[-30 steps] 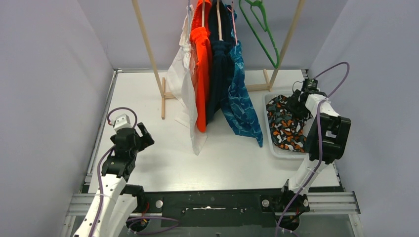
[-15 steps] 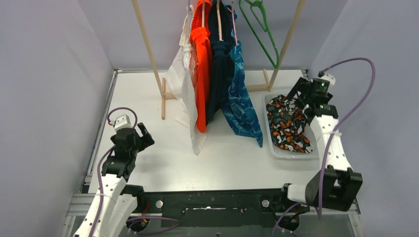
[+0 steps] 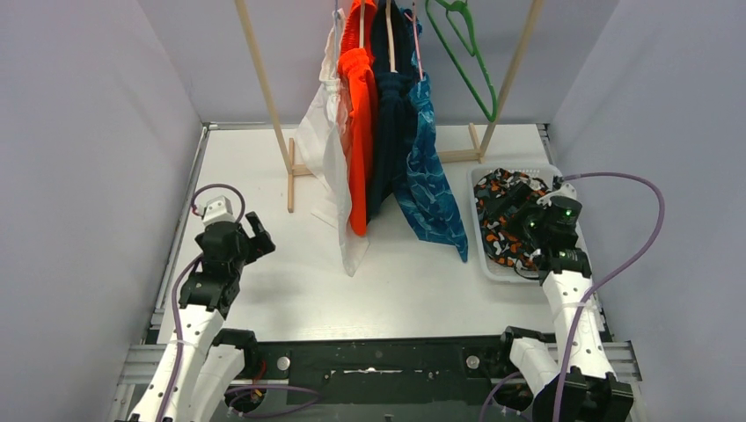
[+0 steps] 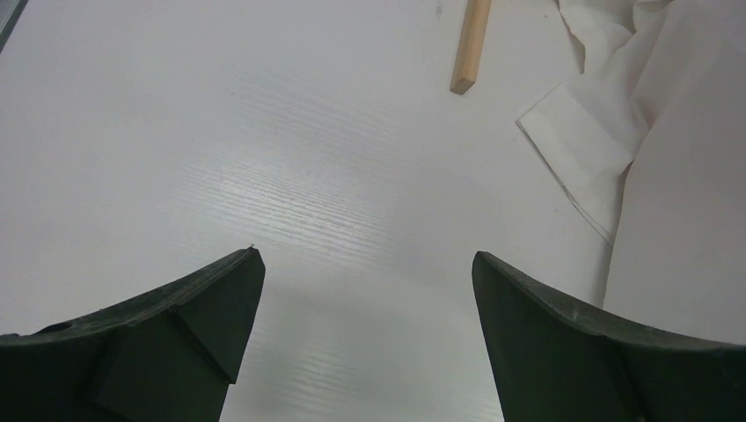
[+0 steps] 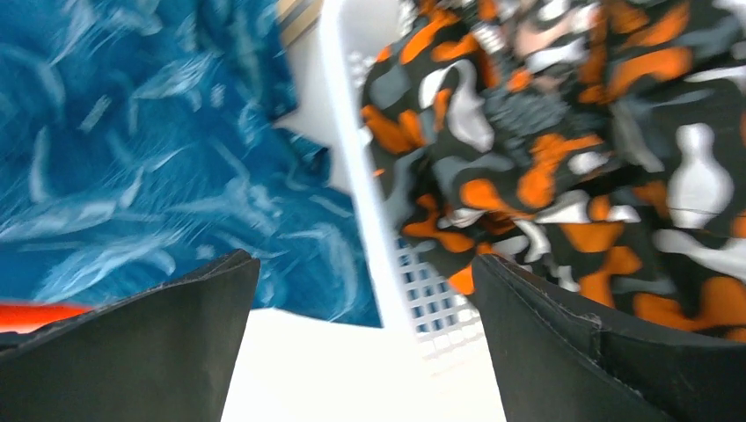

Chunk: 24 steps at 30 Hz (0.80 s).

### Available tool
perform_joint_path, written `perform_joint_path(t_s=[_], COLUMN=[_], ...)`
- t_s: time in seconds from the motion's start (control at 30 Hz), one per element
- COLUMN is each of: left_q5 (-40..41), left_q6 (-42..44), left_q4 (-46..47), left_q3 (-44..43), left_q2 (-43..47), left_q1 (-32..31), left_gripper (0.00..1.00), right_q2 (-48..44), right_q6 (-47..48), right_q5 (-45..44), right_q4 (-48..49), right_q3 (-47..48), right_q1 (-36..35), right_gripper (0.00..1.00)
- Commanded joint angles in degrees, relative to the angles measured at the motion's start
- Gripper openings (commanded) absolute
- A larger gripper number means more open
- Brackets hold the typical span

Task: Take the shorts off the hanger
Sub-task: Place the shorts in the basket.

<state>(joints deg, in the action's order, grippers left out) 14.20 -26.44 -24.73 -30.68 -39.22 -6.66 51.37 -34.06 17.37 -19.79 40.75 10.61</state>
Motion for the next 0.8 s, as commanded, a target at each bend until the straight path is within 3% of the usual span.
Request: perform_joint_path(t_s=[0.0,0.2,0.5,0.57,0.67,0.77], left_q5=[-2.9,-14.9,-11.5,-11.4,-11.1,-10.9], left_q6=[3.8,7.9,6.3,6.3,6.1,6.2], left_q4=[4.7,7.0,5.3,5.5,5.4,6.0], left_q3=[-2.9,-3.4,-4.0,-3.8,-3.7,-3.5], left_q2=[-0.2,-1.7,-1.8,-1.9,-1.9,-1.8], left_q1=[0.3,0.4,0.4,0.4,0.4,0.5], left_gripper=[0.90,0.90,0.90,0.90,0.90,0.90], right_q2=[-2.3,-4.4,-4.3,-3.2,-1.0,2.1], right_q6=[-4.6,-4.1,6.9,9.6,14.3,17.7], right_q5=[16.1,14.8,-2.3,-5.6,-20.8,-41.8], right_q4=[10.1,12.6,2.6,1.5,-4.4,-8.4], right_q3=[-3.6,-4.6,5.6,8.6,15.2,20.3], right_q1=[-1.8,-9.6,-25.0,-28.8,-39.2,-51.0], right_gripper=[0.98,0.98,0.95,0.91,0.89,0.89])
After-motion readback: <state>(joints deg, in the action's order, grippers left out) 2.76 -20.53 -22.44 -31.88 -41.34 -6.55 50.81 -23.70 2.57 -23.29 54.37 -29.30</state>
